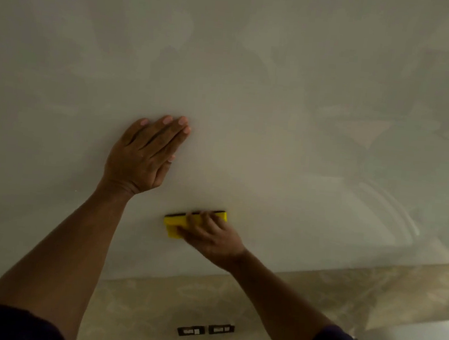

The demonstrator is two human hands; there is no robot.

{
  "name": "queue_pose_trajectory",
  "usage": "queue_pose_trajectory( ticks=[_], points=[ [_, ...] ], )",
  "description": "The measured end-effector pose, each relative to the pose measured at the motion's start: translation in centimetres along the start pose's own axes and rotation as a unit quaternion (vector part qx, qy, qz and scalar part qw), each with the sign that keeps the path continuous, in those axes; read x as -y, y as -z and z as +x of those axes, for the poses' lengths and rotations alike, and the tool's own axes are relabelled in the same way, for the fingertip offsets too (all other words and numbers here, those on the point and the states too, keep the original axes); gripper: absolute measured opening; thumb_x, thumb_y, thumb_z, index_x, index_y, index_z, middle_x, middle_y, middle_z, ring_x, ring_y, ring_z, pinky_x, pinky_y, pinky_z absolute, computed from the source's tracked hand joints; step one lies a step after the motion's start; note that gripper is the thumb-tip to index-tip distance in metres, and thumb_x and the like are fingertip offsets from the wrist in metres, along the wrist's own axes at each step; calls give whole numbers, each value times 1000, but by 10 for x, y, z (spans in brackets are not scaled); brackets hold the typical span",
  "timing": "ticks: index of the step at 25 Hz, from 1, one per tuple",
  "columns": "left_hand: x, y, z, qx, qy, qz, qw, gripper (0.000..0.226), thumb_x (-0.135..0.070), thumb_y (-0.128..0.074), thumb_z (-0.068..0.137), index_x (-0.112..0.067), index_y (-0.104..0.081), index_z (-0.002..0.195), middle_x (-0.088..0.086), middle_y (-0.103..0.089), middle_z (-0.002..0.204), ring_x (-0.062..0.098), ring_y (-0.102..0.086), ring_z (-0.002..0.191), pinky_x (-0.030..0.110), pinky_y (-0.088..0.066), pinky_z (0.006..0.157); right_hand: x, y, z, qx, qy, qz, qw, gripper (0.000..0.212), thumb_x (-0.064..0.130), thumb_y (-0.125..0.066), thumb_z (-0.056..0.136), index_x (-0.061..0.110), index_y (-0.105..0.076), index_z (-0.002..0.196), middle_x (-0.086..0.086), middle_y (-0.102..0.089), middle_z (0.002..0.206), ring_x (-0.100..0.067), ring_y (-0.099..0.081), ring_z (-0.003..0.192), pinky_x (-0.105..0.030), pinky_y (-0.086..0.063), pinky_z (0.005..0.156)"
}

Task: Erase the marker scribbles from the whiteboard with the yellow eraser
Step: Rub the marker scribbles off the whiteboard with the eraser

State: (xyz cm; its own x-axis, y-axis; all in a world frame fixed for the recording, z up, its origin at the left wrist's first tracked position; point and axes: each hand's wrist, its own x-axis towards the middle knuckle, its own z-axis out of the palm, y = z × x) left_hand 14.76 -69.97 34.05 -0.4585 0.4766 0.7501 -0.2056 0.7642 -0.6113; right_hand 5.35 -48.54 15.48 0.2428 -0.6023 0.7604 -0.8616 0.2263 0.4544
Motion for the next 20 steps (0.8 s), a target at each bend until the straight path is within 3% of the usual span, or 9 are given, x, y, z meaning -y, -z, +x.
queue_pose_trajectory(
  ticks=[3,5,6,8,11,13,17,18,20],
  points=[
    [-4,2,-1,-8,11,-1,1000,60,-26,-37,108,-13,-37,167,4,-38,171,22,-29,161,42,-20,130,-8,9,-32,31,2,1,1000,39,15,-48,107,25,-64,140,-10,-50,148,-37,-57,118,-49,-45,106],
    [-5,1,-2,-8,19,-15,1000,61,-26,-37,107,-14,-36,167,5,-39,170,25,-37,155,44,-22,128,-28,30,-55,20,-82,-15,996,50,10,-65,90,29,-68,137,-6,-51,149,-37,-55,123,-51,-45,106],
    [-6,1,-3,-8,20,-21,1000,62,-27,-37,107,-15,-34,168,5,-39,170,26,-39,154,45,-23,127,-42,44,-62,-10,-149,-19,989,54,8,-75,82,29,-71,131,-5,-55,146,-37,-57,122,-51,-49,102],
    [-6,0,-1,-4,20,-23,1000,66,-27,-39,104,-17,-31,169,4,-38,170,26,-41,152,46,-27,124,-81,77,-62,-86,-285,-45,954,41,7,-80,80,23,-78,117,-11,-65,136,-38,-64,113,-49,-53,92],
    [-4,4,0,16,20,-29,999,71,-27,-43,100,-18,-29,169,4,-36,171,27,-40,153,46,-27,125,-140,115,-22,-182,-396,-79,896,33,11,-78,88,15,-76,122,-19,-66,131,-38,-63,104,-47,-49,88],
    [-2,11,11,39,3,-37,999,72,-28,-43,99,-17,-28,169,4,-30,174,27,-33,159,43,-19,131,-155,118,20,-223,-387,-71,892,38,13,-78,90,17,-73,127,-19,-65,133,-36,-62,107,-47,-47,89],
    [-1,21,71,39,4,-52,998,67,-32,-41,104,-15,-29,169,3,-24,177,21,-21,164,40,-15,133,-164,122,87,-194,-217,-77,953,47,17,-76,91,33,-65,133,-12,-63,137,-38,-61,105,-44,-44,88],
    [-3,22,84,36,22,-57,997,68,-33,-42,105,-15,-28,169,2,-23,177,20,-20,164,39,-16,133,-175,130,100,-204,-226,-84,949,44,19,-74,92,33,-65,132,-13,-63,137,-39,-61,104,-44,-44,87],
    [-13,20,98,26,72,-60,995,70,-30,-44,103,-14,-27,169,3,-21,177,20,-19,164,39,-16,133,-200,148,132,-264,-337,-73,901,41,21,-73,93,29,-68,133,-17,-62,135,-44,-61,101,-44,-42,89]
  ],
)
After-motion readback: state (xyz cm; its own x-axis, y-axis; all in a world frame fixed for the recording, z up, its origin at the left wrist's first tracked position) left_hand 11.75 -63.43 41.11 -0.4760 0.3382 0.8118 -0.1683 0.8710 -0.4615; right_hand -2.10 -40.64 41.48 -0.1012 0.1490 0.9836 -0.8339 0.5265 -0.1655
